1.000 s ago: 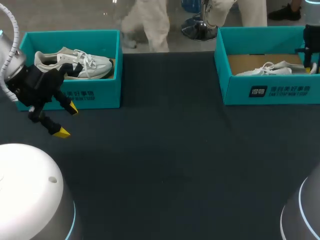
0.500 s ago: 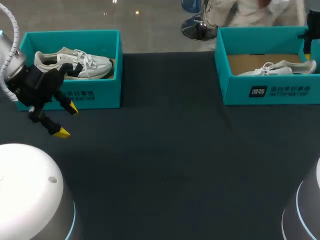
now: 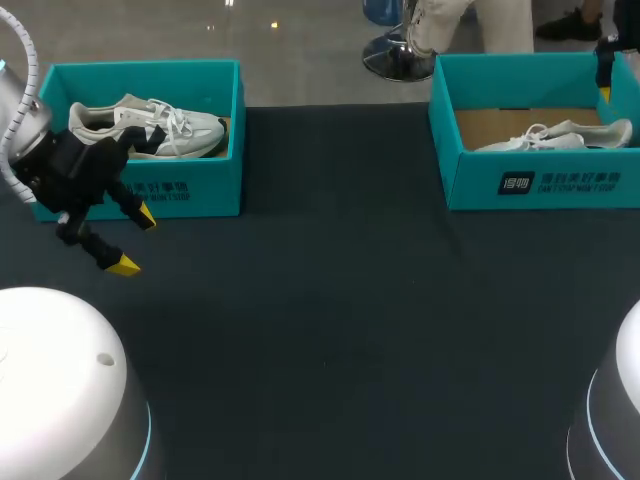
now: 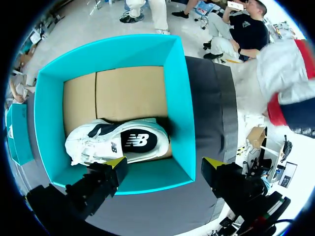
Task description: Take the shoe out of the shoebox, open the shoe tongue, remove and reinsert the insole, then place the shoe into the shoebox
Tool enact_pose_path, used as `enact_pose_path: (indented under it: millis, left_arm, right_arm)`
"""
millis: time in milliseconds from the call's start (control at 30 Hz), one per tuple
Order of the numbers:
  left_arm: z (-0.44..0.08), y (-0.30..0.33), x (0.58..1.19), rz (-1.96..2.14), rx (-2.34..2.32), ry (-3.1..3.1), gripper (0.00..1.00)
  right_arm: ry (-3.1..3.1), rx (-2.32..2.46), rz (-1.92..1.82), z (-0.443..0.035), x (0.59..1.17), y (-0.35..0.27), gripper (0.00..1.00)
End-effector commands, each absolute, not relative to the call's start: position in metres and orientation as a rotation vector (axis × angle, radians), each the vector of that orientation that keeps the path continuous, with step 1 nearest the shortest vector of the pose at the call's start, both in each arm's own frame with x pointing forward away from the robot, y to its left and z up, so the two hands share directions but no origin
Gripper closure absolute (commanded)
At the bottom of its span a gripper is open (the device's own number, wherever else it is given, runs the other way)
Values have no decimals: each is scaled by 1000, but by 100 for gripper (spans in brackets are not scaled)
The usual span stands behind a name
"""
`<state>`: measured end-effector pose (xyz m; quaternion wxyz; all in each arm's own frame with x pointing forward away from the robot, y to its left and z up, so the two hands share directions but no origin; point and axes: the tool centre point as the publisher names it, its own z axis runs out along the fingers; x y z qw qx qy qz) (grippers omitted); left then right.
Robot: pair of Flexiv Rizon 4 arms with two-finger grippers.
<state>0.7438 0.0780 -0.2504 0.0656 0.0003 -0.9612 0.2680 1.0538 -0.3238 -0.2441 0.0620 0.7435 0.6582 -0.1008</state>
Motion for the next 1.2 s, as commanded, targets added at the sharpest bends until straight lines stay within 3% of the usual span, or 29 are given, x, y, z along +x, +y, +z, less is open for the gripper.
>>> enact_pose_path:
  millis: [33, 267, 767, 1200]
  left_arm:
    - [-250, 78, 744, 805, 0, -2900, 0]
    - [-250, 78, 744, 805, 0, -2900, 0]
    - [-237, 181, 862, 664, -585, -3033, 0]
    - [-227, 226, 936, 458, -1011, -3047, 0]
  right_arm:
    - [1990, 2252, -312, -244, 1057, -324, 0]
    - [1990, 2252, -312, -244, 1057, -324, 0]
    - [1990, 2252, -312, -244, 1057, -324, 0]
    - [1990, 2252, -312, -244, 1057, -324, 0]
